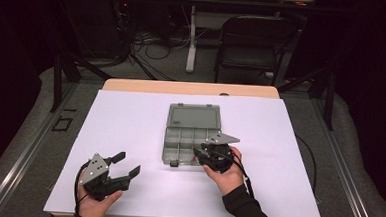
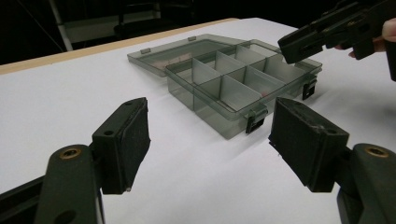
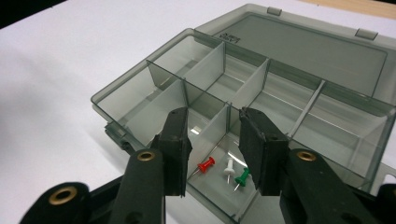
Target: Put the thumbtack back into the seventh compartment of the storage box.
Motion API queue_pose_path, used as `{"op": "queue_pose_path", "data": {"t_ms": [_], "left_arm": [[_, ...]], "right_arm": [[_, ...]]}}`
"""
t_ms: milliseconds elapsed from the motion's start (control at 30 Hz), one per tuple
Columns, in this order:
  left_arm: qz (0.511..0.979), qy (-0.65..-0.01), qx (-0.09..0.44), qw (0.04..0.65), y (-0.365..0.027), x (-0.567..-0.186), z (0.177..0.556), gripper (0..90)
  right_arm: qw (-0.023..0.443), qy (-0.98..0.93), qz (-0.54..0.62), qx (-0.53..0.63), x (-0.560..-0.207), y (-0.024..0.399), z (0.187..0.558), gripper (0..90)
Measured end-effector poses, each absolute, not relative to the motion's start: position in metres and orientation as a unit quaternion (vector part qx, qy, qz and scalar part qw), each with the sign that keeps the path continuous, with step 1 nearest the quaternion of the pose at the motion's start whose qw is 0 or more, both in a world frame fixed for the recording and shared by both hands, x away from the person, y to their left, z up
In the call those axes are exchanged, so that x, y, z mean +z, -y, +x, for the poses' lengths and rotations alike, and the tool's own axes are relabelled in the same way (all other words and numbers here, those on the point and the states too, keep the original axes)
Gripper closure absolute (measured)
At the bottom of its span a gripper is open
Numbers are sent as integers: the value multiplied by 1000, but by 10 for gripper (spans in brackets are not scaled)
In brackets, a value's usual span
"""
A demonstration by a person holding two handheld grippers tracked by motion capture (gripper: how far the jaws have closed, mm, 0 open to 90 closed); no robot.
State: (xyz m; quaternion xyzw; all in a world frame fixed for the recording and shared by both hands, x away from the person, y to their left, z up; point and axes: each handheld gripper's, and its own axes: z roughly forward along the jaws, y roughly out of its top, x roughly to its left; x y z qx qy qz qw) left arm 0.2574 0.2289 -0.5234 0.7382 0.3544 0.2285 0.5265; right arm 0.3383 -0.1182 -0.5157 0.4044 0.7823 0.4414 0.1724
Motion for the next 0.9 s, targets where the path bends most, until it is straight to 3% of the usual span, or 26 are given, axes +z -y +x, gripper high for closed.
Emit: {"op": "queue_pose_path", "data": {"t_ms": [500, 900], "left_arm": [[737, -356, 231, 526, -229, -523, 257, 281], [737, -358, 232, 525, -229, -523, 257, 281]], "right_arm": [[197, -767, 384, 474, -497, 148, 302, 504], [203, -758, 387, 484, -508, 173, 274, 464]]}}
